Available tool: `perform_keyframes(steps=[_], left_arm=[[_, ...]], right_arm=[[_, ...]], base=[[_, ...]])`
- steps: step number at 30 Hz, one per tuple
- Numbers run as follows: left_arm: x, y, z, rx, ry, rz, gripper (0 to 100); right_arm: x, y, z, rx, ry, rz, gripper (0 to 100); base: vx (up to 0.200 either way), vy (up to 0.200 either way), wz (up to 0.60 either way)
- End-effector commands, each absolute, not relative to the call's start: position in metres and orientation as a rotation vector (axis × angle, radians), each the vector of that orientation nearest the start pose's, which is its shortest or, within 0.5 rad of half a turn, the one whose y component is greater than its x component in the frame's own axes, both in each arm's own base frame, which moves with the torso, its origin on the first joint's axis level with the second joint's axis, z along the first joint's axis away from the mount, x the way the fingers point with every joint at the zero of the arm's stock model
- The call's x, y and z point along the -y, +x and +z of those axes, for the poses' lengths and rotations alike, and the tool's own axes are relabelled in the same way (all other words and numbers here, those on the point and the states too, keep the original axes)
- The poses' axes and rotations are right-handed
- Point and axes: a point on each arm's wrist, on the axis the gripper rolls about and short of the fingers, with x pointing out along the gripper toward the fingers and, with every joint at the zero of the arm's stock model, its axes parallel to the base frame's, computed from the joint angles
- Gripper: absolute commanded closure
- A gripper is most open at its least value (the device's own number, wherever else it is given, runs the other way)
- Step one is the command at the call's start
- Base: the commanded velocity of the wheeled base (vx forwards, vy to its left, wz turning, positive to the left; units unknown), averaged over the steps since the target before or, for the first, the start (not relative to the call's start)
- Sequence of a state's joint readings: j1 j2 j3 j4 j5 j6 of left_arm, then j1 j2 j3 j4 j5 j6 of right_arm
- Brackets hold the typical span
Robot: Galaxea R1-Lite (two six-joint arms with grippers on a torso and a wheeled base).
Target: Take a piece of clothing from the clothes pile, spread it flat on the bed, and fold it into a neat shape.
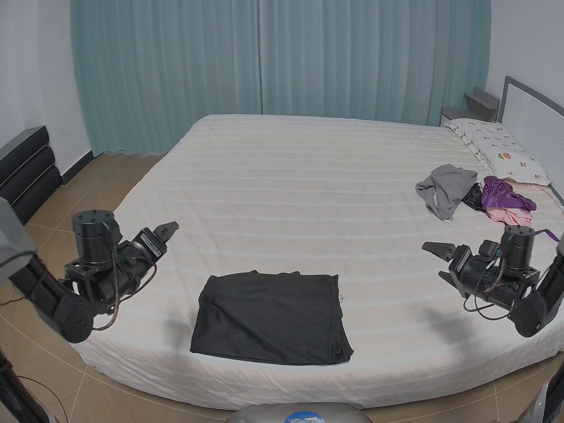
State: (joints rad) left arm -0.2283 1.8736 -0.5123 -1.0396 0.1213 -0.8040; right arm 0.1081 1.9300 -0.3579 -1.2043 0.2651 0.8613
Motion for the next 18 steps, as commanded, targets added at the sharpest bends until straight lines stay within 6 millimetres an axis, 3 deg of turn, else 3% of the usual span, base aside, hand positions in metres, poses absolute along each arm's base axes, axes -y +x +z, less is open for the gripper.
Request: perform_keyframes(steps=[1,5,11,12,18], left_arm=[[0.045,0.218,0.160,-0.095,-0.624,0.050,0],[0.037,0.182,0.174,-0.010,-0.552,0.064,0],[0.023,0.133,0.185,0.067,-0.438,0.129,0],[0.023,0.132,0.185,0.070,-0.436,0.130,0],[0.007,0.069,0.192,0.118,-0.314,0.174,0]], right_arm=[[-0.024,0.206,0.134,-0.288,0.708,0.224,0],[-0.019,0.172,0.152,-0.208,0.600,0.201,0],[-0.014,0.113,0.164,-0.141,0.451,0.221,0],[-0.014,0.112,0.164,-0.141,0.448,0.222,0],[-0.007,0.048,0.154,-0.146,0.304,0.225,0]], base=[[0.000,0.000,0.00],[0.000,0.000,0.00],[0.000,0.000,0.00],[0.000,0.000,0.00],[0.000,0.000,0.00]])
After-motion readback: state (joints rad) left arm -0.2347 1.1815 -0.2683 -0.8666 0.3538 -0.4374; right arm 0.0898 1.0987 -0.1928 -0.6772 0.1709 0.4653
